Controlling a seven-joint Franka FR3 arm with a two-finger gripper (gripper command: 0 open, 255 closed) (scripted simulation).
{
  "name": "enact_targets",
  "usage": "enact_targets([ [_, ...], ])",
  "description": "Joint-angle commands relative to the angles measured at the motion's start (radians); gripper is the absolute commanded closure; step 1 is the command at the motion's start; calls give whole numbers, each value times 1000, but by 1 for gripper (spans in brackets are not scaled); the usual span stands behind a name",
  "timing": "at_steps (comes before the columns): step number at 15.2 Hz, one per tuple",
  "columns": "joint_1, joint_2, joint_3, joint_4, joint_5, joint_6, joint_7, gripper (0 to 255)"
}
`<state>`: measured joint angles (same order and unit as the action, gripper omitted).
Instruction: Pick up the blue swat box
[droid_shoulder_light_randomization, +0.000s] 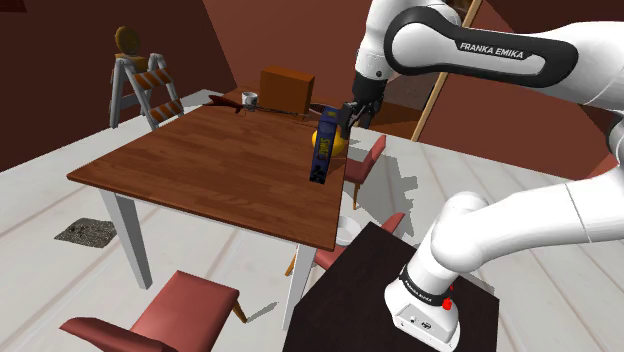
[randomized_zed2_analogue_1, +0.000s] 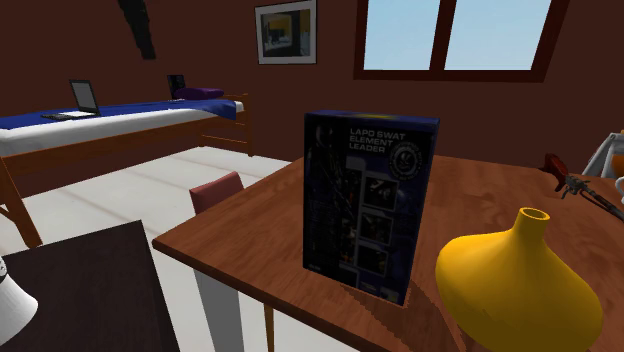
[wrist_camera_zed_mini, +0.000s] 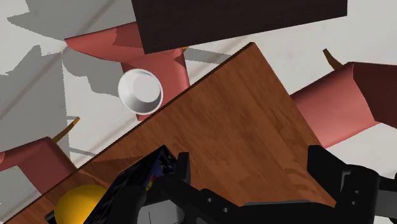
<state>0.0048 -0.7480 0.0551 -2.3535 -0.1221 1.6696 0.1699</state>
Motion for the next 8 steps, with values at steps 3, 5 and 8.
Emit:
enact_targets([
  [3, -22, 59, -16, 21, -14, 47, 11, 0],
  [5, -43, 119, -31, 47, -26, 90, 22, 0],
  [8, -73, 211, -55, 92, -43, 148, 39, 0],
])
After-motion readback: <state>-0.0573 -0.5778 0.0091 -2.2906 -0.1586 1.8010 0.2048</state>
